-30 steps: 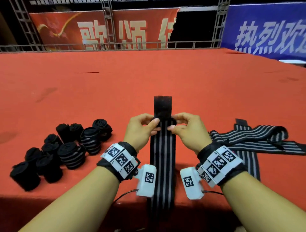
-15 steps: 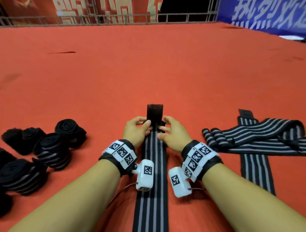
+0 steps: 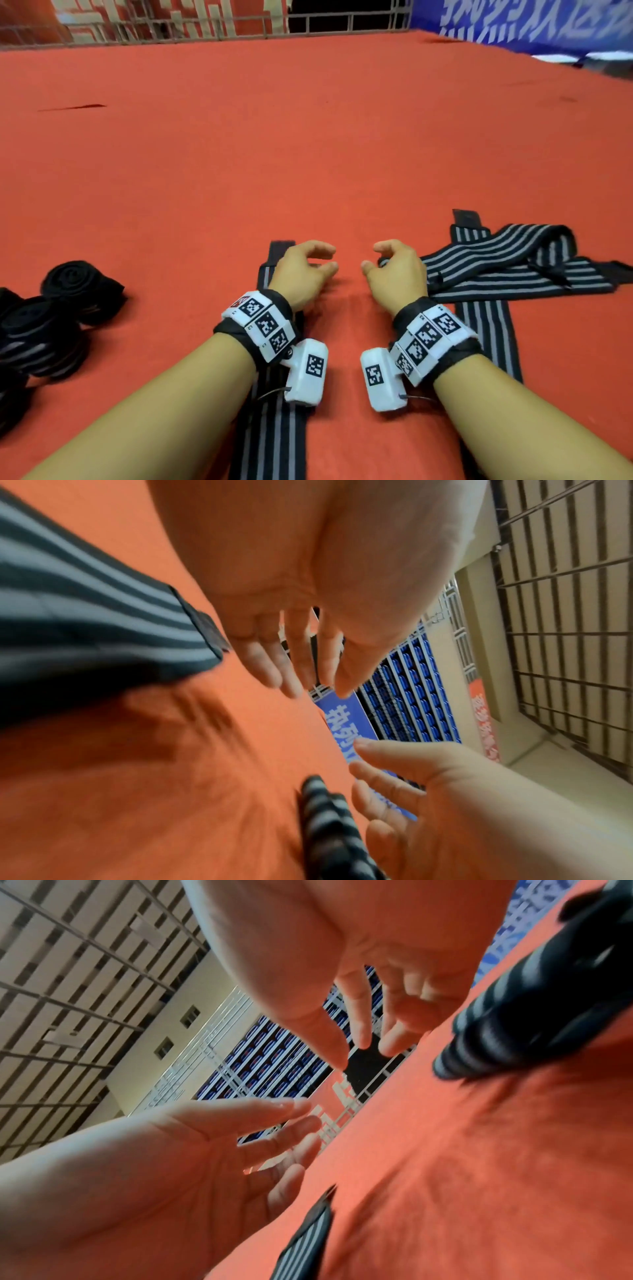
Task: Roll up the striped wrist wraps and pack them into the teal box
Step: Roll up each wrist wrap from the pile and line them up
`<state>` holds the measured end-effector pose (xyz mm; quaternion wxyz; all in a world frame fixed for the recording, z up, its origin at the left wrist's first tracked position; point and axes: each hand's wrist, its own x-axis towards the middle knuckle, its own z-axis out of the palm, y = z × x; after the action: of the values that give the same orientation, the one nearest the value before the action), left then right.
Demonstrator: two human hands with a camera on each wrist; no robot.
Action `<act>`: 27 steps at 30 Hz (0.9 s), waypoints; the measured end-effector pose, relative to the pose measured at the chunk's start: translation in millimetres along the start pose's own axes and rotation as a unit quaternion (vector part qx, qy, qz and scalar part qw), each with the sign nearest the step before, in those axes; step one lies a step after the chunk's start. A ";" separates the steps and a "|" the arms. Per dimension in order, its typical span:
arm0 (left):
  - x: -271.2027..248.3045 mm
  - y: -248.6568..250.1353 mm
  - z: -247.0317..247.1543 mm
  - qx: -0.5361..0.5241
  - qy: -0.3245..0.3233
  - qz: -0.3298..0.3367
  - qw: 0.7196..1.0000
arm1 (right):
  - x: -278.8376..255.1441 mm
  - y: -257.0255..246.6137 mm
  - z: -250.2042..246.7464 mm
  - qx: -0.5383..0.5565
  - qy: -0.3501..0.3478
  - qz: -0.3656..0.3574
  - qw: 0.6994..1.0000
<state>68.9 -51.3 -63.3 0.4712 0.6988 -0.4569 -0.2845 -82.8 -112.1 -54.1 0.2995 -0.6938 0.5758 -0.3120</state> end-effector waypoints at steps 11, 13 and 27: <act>6.2 33.2 105.6 0.064 -0.155 -0.010 0.986 | 15.0 59.4 -52.0 -0.024 -0.057 0.115 0.991; 9.3 28.3 108.7 0.091 -0.150 -0.010 0.984 | 17.1 63.9 -52.5 -0.002 -0.059 0.116 0.991; -15.8 57.7 97.1 0.040 -0.118 0.071 0.990 | -36.4 -9.2 -115.1 0.159 0.026 -0.216 0.963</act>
<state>-39.5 -83.7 -49.1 0.4047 0.6445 -0.5686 -0.3123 -171.9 -81.2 21.9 0.3161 -0.7370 0.3628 -0.4747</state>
